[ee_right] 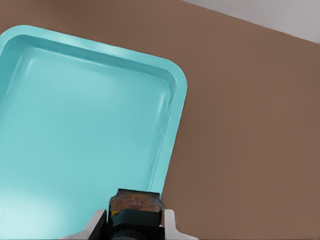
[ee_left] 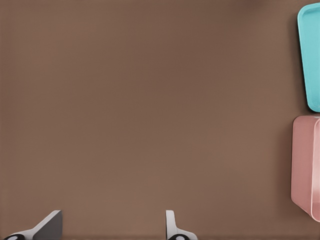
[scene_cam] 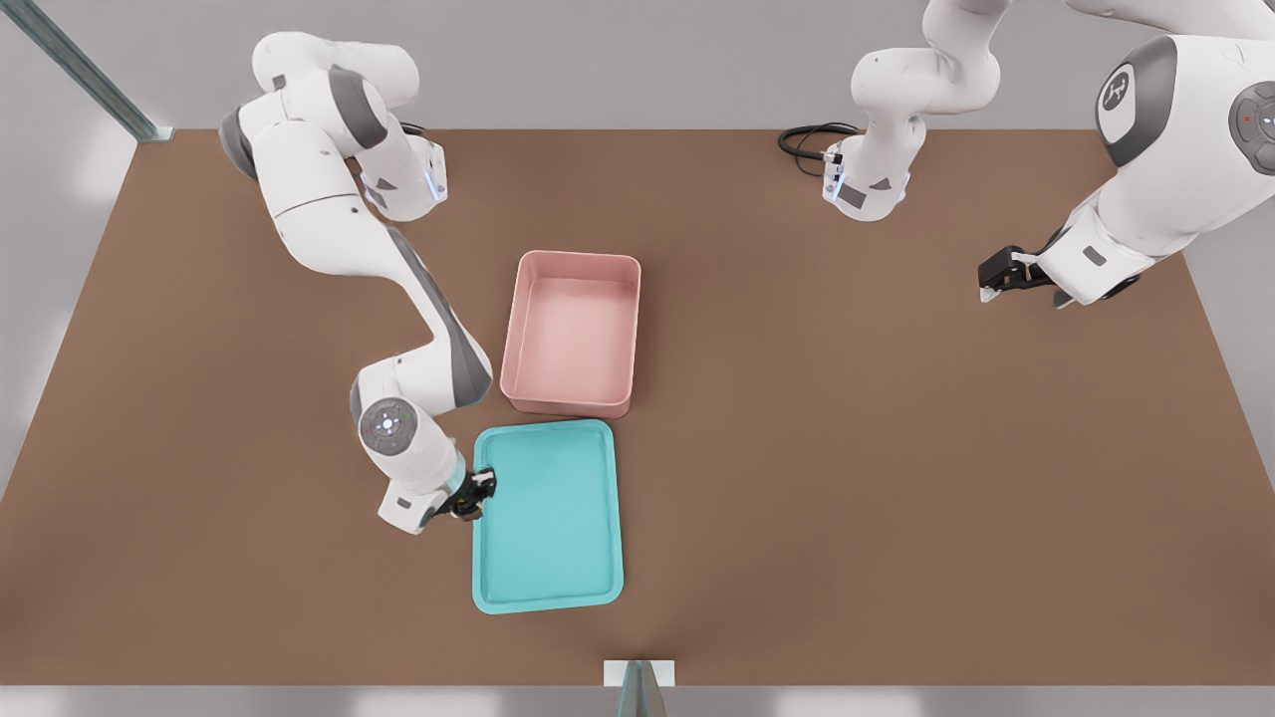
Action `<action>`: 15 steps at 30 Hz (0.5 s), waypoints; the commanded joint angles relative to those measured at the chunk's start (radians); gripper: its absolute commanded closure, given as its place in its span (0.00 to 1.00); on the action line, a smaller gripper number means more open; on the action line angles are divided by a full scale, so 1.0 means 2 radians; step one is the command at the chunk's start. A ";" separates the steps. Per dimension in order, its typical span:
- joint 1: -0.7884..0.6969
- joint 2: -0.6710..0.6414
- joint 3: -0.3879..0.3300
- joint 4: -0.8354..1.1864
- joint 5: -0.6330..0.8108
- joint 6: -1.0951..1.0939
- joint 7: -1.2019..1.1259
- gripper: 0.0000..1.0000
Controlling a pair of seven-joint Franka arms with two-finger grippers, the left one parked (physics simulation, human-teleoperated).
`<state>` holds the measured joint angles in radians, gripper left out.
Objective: The left arm remains still, and the right arm places the button from the box into the tray
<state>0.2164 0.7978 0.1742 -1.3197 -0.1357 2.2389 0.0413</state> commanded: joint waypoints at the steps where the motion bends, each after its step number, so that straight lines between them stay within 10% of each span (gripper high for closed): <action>1: 0.015 0.032 0.000 0.025 -0.004 0.006 -0.074 0.60; 8: 0.032 0.057 0.000 0.026 -0.005 0.027 -0.057 0.59; 10: 0.033 0.057 0.000 0.027 -0.005 0.028 -0.057 0.00; 15: 0.034 0.027 0.000 0.006 0.000 0.025 -0.058 0.00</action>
<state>0.2828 0.8509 0.1731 -1.3160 -0.1609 2.2908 -0.0080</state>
